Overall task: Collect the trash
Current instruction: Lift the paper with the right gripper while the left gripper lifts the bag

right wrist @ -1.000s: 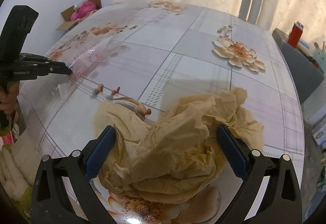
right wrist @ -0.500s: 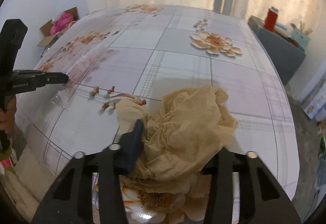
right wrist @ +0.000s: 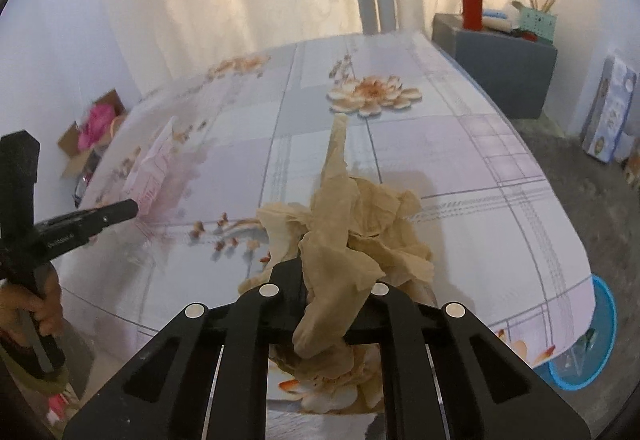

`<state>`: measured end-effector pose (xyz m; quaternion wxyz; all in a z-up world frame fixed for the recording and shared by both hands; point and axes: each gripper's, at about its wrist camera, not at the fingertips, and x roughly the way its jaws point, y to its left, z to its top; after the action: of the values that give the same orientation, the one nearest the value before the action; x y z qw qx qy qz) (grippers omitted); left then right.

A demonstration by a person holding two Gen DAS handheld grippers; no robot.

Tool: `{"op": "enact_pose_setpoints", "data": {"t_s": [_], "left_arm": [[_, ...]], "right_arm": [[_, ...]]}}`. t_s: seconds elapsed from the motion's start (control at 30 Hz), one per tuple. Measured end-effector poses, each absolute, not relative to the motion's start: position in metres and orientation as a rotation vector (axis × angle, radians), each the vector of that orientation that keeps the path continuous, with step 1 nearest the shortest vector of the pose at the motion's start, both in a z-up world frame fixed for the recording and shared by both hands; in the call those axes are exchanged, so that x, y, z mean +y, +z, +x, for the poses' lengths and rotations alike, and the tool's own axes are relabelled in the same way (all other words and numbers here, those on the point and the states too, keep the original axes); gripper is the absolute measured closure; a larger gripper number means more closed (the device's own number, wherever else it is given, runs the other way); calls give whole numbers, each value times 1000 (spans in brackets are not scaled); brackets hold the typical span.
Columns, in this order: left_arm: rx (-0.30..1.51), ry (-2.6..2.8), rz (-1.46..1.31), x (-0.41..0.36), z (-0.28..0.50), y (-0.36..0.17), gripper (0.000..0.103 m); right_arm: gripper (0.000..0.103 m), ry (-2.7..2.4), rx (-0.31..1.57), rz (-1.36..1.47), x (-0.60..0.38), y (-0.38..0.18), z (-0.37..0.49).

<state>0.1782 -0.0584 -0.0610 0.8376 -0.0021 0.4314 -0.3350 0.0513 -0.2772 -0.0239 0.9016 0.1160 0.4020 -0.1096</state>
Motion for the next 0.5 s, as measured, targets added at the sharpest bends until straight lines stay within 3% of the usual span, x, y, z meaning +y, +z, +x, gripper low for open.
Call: {"op": "enact_pose_setpoints", "data": {"t_s": [0.5], "left_arm": [[796, -746, -34, -52, 156, -13, 103]], "right_arm": [[92, -223, 733, 279, -272, 7, 25]]}}
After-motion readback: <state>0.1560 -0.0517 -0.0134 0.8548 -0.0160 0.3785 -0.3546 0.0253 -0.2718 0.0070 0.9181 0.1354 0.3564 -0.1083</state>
